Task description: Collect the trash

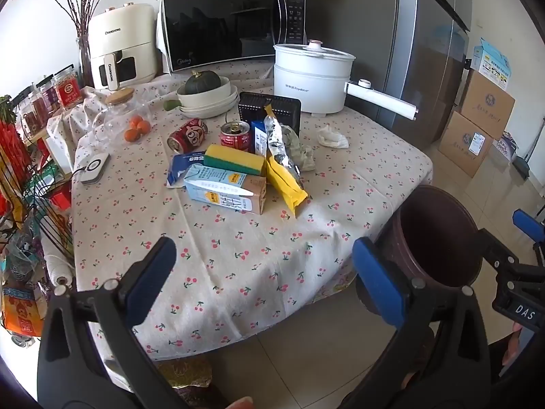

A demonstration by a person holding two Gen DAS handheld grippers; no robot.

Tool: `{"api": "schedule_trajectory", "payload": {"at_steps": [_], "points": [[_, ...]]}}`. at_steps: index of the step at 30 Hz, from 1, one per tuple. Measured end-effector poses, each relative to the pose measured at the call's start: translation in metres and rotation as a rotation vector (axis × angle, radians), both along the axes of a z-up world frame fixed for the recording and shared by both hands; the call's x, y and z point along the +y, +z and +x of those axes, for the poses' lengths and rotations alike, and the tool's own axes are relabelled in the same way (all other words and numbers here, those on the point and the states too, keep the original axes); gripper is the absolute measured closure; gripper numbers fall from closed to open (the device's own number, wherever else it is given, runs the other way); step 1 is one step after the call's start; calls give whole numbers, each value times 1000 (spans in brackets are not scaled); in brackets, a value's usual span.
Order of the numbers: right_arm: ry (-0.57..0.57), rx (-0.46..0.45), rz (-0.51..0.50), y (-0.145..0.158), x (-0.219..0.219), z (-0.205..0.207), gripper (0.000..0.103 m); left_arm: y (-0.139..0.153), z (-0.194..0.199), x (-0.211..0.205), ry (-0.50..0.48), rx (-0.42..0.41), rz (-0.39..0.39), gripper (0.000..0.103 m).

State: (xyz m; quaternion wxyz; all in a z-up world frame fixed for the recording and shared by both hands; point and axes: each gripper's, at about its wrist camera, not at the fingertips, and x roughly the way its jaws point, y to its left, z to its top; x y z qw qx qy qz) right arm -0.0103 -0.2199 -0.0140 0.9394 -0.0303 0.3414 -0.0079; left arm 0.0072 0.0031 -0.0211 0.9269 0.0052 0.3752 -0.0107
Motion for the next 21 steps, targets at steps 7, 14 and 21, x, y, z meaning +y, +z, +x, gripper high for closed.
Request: {"api": "schedule_trajectory", "payload": {"at_steps": [7,14,21], "points": [[-8,1,2,0,-1,1,0,-2,0,-1,2,1,-4,0],[-18,6,4,-1,-2,2,0,-1,0,2,0,11,-16,0],[-29,15,14,-1,-6,3,0,1,1,3,3,15,-25,0]]}}
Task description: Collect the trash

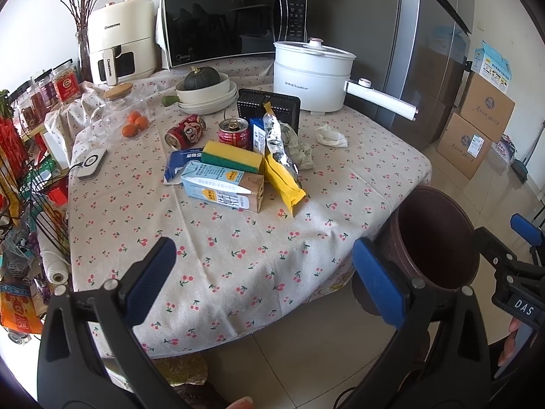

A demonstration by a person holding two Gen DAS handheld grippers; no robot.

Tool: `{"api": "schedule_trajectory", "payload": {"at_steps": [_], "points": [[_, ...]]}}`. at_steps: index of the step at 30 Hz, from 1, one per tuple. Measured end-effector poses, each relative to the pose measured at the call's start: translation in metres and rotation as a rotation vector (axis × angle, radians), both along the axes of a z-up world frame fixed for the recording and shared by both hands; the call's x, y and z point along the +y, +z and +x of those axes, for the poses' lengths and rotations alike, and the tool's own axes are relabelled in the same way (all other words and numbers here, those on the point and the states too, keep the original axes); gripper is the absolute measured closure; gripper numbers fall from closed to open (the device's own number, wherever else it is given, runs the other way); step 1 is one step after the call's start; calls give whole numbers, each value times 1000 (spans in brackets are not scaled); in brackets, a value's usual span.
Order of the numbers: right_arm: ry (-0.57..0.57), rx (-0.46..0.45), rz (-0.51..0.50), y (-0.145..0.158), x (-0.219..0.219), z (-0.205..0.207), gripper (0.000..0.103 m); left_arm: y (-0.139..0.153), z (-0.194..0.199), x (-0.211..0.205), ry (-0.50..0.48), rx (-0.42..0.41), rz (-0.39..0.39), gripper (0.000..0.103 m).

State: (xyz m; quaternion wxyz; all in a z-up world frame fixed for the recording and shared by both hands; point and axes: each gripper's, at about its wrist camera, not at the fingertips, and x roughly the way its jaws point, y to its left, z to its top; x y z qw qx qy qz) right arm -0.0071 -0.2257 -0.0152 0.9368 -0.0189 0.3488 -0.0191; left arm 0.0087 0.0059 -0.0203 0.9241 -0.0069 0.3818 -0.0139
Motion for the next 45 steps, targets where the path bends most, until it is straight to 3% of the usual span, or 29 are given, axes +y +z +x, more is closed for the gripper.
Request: {"api": "schedule_trajectory", "payload": {"at_steps": [31,38,45], "points": [[-16,-34,40,0,-5,1,0,0,3,3,3,15,-17,0],[-11,66,38,4,-6,17,0,-6,25,20,2,94,-95,0],[30,203,122,10,-11,59,0,-17,61,40,-17,224,-113,0]]}}
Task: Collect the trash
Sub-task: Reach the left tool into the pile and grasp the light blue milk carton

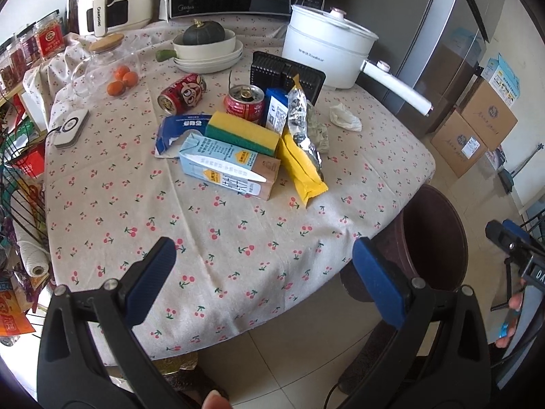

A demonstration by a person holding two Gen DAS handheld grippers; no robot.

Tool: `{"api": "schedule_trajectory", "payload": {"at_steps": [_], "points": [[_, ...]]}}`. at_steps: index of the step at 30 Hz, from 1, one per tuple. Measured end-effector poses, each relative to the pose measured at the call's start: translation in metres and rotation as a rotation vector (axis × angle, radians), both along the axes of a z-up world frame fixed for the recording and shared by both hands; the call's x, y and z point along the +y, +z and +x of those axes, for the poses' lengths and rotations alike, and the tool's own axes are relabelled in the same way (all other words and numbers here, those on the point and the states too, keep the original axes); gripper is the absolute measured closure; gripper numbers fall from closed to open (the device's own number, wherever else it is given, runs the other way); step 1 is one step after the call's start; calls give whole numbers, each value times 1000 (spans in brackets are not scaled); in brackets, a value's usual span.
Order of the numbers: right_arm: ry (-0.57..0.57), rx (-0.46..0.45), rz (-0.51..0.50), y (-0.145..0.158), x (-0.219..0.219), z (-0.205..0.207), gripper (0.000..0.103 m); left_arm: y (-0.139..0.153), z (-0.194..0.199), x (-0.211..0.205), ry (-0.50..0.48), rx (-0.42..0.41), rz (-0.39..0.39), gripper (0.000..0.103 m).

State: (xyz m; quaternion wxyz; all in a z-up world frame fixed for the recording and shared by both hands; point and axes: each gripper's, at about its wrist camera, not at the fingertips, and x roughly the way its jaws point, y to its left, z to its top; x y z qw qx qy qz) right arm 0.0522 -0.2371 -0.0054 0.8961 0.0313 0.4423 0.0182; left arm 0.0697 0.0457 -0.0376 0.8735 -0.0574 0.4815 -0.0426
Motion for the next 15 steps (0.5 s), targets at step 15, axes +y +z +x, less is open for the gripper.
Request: {"api": "schedule_trajectory", "payload": {"at_steps": [15], "points": [[64,177,36,-42,2,89,0,-53,95,36,187,156,-95,1]]}}
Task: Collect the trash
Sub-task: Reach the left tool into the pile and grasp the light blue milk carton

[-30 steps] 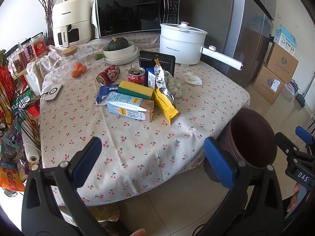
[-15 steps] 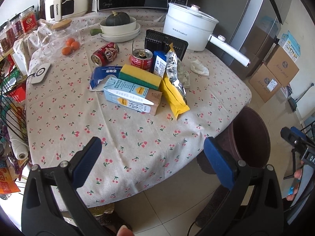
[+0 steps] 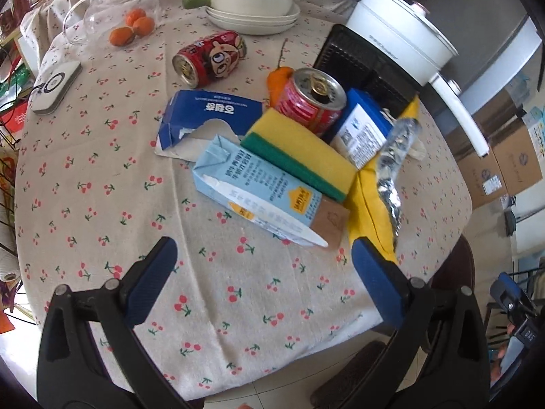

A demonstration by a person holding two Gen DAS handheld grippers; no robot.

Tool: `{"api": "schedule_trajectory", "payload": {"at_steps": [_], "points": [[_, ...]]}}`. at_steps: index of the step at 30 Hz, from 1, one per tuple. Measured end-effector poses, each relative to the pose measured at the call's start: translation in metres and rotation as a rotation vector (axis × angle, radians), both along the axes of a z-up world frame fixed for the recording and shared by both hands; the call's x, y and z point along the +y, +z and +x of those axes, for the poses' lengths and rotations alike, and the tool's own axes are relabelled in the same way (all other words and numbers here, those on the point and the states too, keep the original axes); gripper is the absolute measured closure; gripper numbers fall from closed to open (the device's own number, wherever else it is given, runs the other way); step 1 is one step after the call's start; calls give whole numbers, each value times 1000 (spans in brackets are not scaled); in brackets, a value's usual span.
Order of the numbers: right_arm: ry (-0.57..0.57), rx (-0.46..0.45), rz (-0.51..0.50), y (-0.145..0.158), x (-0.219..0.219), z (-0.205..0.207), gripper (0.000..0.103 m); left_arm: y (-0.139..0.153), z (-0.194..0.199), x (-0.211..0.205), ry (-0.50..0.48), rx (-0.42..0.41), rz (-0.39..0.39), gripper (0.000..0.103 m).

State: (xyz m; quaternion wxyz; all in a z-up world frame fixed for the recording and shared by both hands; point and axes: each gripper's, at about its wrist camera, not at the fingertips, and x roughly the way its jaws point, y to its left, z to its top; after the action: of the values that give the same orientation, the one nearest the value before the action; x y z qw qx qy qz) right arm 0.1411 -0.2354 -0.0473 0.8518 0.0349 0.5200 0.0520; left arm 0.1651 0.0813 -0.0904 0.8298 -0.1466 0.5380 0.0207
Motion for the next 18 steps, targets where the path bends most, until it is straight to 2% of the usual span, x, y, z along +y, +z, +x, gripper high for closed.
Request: {"api": "schedule_trajectory", "payload": {"at_steps": [6,10,18], "points": [[-9,-13,-39,1,1,16,0,-16,26,-22,17,27,64,1],[10,0,-9,2,7,16,0,-18,30,-26,18,31,64,1],[8,-13,-8,5,6,11,0,-17,8,5,19,53,52,1]]}}
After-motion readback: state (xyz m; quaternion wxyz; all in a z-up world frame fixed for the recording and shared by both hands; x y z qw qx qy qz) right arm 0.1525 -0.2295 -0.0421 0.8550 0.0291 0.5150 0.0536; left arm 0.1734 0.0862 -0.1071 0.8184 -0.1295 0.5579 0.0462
